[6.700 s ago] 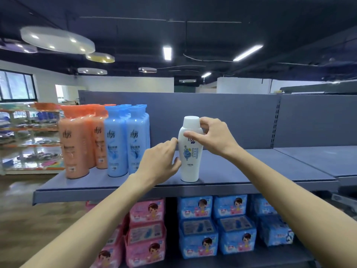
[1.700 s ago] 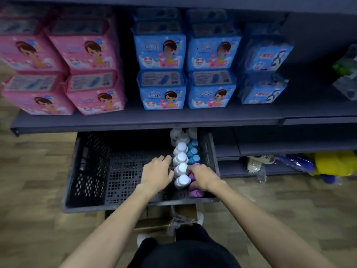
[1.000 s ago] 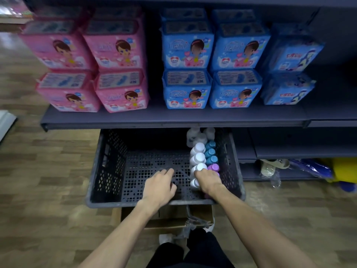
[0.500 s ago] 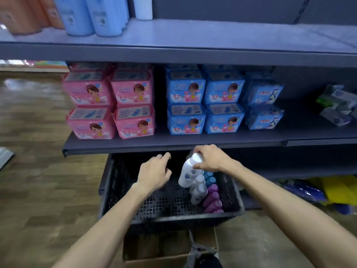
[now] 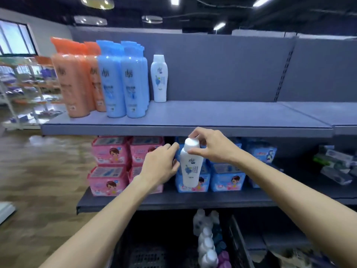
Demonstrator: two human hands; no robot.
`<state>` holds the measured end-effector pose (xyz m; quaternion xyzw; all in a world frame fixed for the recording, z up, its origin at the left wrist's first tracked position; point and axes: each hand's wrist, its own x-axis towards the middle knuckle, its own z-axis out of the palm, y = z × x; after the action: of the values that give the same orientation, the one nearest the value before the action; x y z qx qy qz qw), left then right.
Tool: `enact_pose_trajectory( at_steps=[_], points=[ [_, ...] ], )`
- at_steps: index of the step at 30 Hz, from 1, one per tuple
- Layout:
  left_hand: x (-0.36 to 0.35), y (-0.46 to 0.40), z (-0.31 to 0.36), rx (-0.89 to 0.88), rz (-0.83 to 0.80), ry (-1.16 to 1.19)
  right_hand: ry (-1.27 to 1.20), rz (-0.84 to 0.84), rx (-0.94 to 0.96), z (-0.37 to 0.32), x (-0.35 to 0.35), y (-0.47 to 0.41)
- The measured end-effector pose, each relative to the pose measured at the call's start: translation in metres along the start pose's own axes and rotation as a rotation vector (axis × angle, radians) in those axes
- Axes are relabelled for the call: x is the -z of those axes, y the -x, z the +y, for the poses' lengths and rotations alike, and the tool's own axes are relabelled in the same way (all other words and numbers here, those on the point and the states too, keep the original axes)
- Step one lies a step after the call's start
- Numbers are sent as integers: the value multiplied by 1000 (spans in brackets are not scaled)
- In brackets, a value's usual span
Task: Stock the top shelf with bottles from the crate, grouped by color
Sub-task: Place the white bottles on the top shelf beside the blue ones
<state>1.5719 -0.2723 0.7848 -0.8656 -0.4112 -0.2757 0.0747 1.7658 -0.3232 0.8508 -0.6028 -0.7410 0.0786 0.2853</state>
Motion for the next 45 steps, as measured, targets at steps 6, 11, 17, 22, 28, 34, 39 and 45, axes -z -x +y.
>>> enact_pose_trajectory(
  at_steps=[6, 11, 17, 22, 28, 34, 39, 45],
  points=[
    [48, -33, -2, -77, 160, -13, -47, 68, 64, -27, 37, -28],
    [84, -58, -6, -75, 228, -37, -42, 136, 98, -54, 79, -48],
    [126, -91, -3, -94, 306, -79, -61, 178, 124, -83, 125, -69],
    [148, -111, -1, -92, 322, -105, -40, 246, 141, -93, 151, -81],
    [153, -120, 1, -72, 305, -121, -22, 266, 109, -92, 157, -94],
    [139, -122, 0, -69, 262, -158, -9, 288, 6, -76, 135, -114],
    [122, -118, -13, -34, 229, -143, -132, 330, -79, -66, 120, -119],
    [100, -109, -28, 29, 164, -103, -27, 112, -127, -28, 84, -93]
  ],
)
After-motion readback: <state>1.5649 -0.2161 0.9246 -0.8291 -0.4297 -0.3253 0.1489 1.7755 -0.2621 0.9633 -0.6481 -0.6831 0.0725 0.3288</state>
